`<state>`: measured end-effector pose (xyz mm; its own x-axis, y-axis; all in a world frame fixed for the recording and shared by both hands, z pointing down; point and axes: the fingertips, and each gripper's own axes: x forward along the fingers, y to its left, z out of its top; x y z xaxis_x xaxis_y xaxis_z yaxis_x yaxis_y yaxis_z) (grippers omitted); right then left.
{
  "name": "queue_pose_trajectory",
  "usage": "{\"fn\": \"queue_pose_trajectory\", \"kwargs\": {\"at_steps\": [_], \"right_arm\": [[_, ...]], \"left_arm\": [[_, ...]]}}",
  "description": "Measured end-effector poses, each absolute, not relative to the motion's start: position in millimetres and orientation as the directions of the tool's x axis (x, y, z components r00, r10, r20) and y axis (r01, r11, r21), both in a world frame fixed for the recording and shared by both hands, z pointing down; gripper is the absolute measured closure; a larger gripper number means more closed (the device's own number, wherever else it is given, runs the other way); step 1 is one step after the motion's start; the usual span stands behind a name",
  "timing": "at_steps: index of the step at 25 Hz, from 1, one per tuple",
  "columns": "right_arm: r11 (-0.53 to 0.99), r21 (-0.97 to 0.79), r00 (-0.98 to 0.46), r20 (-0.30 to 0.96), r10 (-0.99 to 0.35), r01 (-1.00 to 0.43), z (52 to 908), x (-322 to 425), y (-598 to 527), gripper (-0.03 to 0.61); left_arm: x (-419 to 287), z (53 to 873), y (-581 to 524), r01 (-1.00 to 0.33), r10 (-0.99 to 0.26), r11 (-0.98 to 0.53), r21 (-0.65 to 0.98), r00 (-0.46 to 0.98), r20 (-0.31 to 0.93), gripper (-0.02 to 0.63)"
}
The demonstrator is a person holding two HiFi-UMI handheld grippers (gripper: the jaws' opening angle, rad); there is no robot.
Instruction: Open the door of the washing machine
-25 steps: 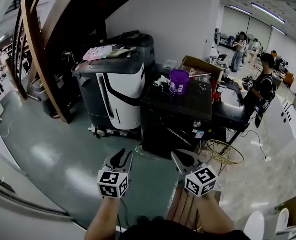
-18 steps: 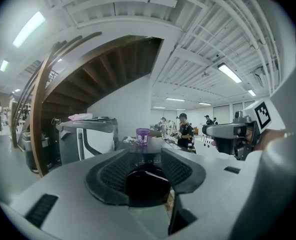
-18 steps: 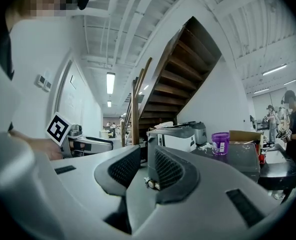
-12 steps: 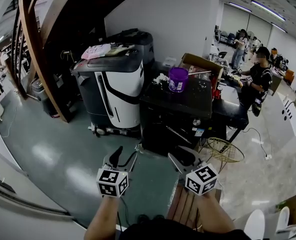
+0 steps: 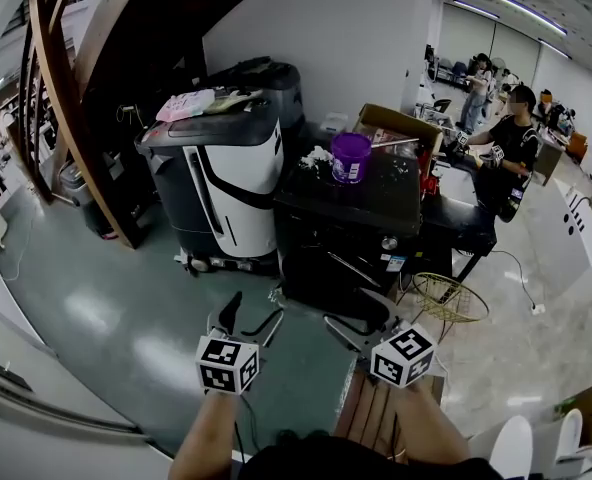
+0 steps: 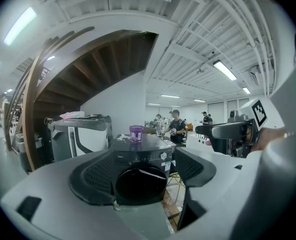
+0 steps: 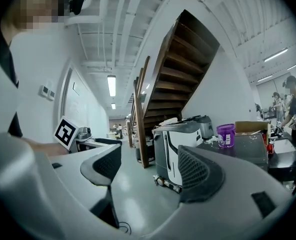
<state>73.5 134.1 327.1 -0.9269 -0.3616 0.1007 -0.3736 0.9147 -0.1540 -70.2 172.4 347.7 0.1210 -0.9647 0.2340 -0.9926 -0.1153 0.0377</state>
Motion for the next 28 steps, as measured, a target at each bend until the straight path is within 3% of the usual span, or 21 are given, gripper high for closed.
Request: {"fn": "queue_pose_trajectory", "kwargs": {"at_steps": [6,28], "right_arm": [[0.916,-0.164,-0.930,0.105,-0.353,-0.366,328.0,78.6,126.8,0.165],[0.905,-0.212,-0.929,0.118,-0.351,-0.369,348.2,119.0,96.6,0.163]], "left_arm": [[-68.3,347.9,162.7,-0.997,-0.964,-0.075,-0.004,0.071,0.257,0.186],[-19.0,358.9,122.8,-0.987,-0.952,-0.153,0.040,0.158,0.262,0.187]]}}
